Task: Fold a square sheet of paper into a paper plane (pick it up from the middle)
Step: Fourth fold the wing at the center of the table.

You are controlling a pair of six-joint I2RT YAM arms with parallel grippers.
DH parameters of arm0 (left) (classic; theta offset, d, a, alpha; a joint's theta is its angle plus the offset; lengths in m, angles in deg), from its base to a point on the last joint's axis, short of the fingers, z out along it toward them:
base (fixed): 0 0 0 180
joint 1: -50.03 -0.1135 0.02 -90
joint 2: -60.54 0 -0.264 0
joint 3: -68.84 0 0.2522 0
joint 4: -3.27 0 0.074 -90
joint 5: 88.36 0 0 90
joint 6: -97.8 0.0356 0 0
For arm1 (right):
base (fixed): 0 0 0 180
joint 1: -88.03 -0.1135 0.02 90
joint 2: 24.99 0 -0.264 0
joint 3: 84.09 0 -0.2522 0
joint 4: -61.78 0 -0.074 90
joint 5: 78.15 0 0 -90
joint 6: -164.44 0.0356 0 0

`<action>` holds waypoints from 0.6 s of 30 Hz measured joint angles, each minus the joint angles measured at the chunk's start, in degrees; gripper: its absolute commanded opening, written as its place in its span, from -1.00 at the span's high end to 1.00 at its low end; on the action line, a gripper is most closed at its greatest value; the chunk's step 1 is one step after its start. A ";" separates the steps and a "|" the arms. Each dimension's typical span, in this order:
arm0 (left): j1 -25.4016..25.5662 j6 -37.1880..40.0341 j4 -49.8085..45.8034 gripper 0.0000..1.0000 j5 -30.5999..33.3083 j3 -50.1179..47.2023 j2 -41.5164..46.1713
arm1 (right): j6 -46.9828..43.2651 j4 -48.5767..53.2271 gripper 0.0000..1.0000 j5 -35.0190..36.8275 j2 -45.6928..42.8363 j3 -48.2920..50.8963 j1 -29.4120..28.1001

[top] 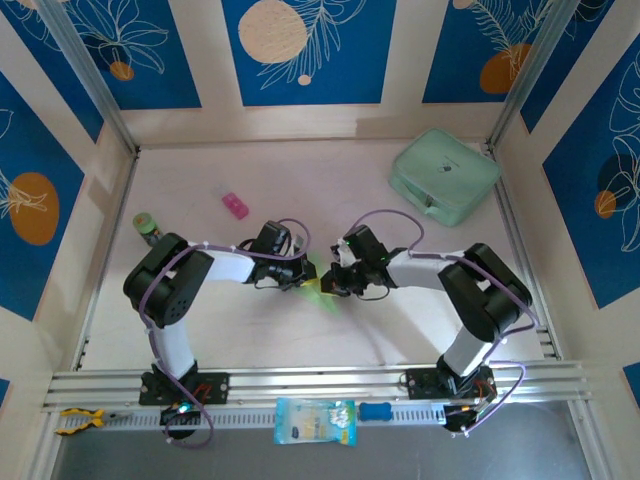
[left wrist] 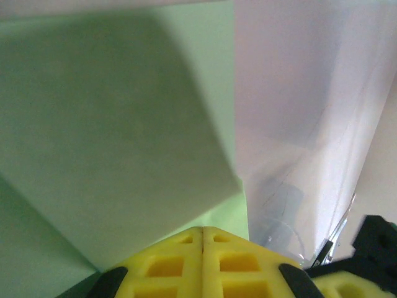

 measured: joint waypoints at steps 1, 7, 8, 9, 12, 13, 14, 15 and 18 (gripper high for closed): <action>0.00 0.00 0.04 0.89 0.00 0.00 0.00 | 0.04 -0.02 0.91 0.35 0.72 0.11 0.00; 0.00 0.26 0.11 0.82 -0.13 0.00 0.07 | 1.49 -3.43 0.94 0.83 1.29 3.52 0.11; 0.00 0.48 0.09 0.80 -0.13 0.00 0.15 | 1.73 -4.15 0.94 0.79 1.27 3.93 0.11; 0.00 0.70 0.04 0.80 -0.07 0.00 0.35 | 1.99 -4.72 0.95 0.72 1.20 4.26 0.17; 0.02 1.51 -0.63 0.80 0.50 0.00 1.33 | 2.58 -5.66 0.95 0.50 1.18 4.66 0.28; 0.07 1.62 -0.92 0.81 0.63 0.00 1.79 | 2.62 -5.70 0.95 0.48 1.18 4.66 0.33; 0.24 1.75 -1.31 0.83 0.74 0.00 2.34 | 2.80 -5.70 0.96 0.46 1.18 4.66 0.33; 0.50 1.92 -1.73 0.86 0.96 0.00 2.82 | 2.82 -5.73 0.96 0.44 1.18 4.66 0.33; 1.49 1.84 -2.12 0.94 1.57 -0.20 4.00 | 3.02 -6.03 0.96 0.35 1.18 4.85 0.37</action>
